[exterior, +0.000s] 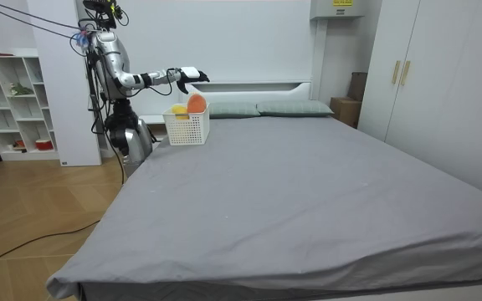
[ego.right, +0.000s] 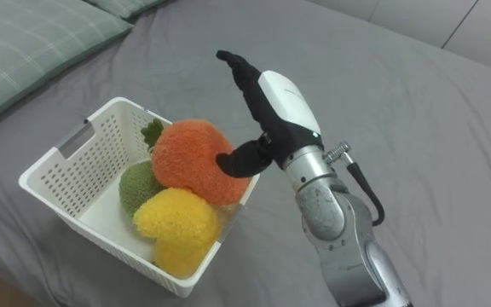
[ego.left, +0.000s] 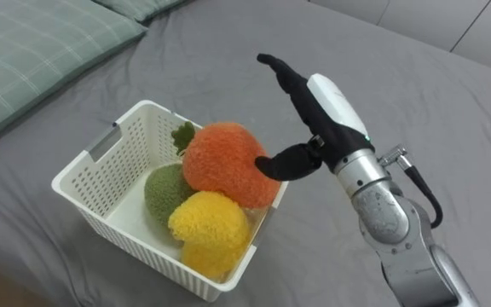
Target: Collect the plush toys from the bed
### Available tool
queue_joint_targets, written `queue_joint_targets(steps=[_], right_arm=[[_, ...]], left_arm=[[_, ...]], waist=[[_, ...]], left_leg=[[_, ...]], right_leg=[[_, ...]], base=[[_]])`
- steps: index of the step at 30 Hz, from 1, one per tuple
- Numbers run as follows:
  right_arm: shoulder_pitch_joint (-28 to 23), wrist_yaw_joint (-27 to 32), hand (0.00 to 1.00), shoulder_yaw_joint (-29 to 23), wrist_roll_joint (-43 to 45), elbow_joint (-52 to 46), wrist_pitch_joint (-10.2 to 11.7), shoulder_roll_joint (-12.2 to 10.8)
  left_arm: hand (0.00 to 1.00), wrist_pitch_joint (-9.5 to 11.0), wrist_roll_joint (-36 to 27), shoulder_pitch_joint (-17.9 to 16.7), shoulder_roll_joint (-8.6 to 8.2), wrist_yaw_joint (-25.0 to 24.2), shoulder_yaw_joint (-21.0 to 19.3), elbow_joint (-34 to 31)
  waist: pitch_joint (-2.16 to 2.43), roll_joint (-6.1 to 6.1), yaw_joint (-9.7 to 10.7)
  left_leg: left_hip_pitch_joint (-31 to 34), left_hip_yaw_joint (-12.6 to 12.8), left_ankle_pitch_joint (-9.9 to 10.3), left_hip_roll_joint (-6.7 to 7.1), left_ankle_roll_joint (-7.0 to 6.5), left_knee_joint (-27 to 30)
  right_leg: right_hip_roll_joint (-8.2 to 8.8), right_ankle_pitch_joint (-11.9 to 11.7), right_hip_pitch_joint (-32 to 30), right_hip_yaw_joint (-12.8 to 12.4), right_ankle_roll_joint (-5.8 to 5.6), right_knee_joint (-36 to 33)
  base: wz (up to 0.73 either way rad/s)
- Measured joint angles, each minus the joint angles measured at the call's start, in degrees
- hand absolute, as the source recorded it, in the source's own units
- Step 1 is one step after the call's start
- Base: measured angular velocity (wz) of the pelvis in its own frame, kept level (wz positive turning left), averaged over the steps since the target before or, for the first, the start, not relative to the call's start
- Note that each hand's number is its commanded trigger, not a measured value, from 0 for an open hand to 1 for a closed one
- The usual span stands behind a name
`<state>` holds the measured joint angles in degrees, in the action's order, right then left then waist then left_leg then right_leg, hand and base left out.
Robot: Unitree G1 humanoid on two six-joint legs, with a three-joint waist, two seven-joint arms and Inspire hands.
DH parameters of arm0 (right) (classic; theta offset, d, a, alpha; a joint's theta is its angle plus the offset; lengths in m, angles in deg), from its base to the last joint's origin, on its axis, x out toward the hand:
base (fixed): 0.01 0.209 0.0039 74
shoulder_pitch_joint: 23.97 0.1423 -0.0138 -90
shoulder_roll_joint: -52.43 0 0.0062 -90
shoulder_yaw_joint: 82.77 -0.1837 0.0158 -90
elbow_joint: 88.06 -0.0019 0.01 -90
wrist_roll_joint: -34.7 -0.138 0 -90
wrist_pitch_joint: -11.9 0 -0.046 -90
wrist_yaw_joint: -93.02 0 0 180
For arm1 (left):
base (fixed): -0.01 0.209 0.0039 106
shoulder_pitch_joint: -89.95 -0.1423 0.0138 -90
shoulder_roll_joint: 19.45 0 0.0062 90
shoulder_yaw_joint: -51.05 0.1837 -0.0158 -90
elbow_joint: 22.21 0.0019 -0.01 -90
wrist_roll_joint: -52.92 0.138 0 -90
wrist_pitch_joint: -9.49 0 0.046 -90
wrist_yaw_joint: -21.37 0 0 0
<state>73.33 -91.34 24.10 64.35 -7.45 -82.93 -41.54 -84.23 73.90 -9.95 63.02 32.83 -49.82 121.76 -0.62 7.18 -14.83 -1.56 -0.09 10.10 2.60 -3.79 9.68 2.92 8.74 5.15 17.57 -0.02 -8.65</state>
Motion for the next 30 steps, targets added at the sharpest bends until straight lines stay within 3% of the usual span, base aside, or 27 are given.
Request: queue_joint_targets(steps=[14,18,23,30], right_arm=[[-1.66,0.59,0.00,-0.02,-0.83,0.06,0.03,0.13],[-1.69,0.64,0.00,-0.38,-6.96,0.06,0.09,0.59],[-2.25,1.80,0.00,-3.50,-11.79,0.03,1.84,0.73],[-4.46,7.39,0.00,-17.04,-22.95,-0.60,5.40,1.76]], left_arm=[[0.00,-0.02,-0.10,-0.01,0.09,-0.82,-0.12,0.15],[0.00,-0.02,-0.08,-0.11,-0.07,-0.39,-0.18,0.80],[0.00,0.05,-0.20,-0.63,-0.18,0.55,-0.51,1.03],[0.00,1.85,-0.79,-3.34,-0.77,2.70,-3.24,1.95]], waist=[[-0.03,-0.09,-1.00],[-0.06,-0.14,-0.74],[0.04,-0.20,1.76],[0.55,-1.79,6.66]], left_leg=[[0.00,-0.22,-0.04,0.05,-0.01,0.01],[-0.02,-0.12,-0.05,0.05,-0.02,0.02],[-0.24,0.04,-0.09,0.02,-0.08,0.35],[-2.15,3.03,-0.13,-0.32,-0.22,-0.70]], right_leg=[[0.03,0.01,0.11,0.04,-0.03,0.01],[0.01,0.00,0.06,-0.20,-0.05,0.04],[0.04,-0.04,0.00,-0.37,-0.09,0.05],[-0.12,-0.17,0.26,-3.35,-0.26,-0.11]], base=[[0.00],[0.00],[0.00],[-0.20]])
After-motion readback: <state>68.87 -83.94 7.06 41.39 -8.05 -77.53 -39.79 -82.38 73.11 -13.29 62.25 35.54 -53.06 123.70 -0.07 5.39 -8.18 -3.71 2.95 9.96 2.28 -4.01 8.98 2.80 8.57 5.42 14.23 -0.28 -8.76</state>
